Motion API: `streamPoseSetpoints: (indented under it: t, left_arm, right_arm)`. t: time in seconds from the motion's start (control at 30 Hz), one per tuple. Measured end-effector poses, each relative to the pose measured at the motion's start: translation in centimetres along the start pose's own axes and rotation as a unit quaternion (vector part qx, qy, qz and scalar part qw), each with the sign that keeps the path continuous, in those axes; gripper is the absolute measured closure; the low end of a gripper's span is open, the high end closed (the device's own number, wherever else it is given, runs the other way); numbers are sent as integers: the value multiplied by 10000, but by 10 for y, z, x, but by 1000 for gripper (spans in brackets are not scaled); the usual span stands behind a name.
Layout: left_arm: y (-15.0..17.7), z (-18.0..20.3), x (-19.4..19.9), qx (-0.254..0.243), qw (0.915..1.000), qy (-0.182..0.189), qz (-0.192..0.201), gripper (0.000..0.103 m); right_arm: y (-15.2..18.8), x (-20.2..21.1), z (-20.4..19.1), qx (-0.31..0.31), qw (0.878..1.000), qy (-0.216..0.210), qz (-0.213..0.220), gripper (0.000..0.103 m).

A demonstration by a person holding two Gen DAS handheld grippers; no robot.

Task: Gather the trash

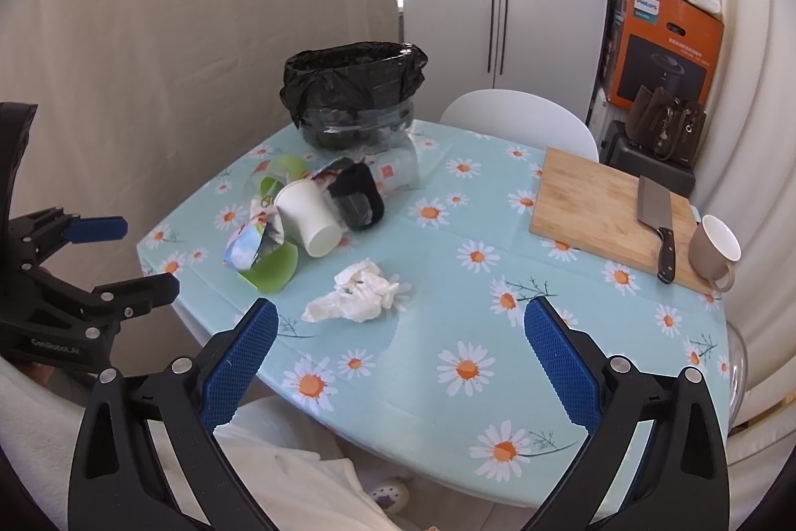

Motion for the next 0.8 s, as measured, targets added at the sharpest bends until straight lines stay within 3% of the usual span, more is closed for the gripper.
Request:
streamPoseSetpoints:
  t: [0.53,0.8]
  left_arm:
    - [-3,-13,-11,75,10000,40,-26,6]
    - [-13,-29,-25,81,9997,162,-185,6]
  right_arm:
    - [-6,-16,-7,108,9998,60,-133,8]
    - [-16,-36,-15,289,9986,202,-402,8]
Point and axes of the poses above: each gripper's, at about its wrist camera, not at the fingertips, and x roughly against the way its jaws point, z to its right, y to its underside, the point moved 6 cm from there along -x, roughly the way its jaws point, and after that the axes turned 1 degree about z, right-handed, at the moved point
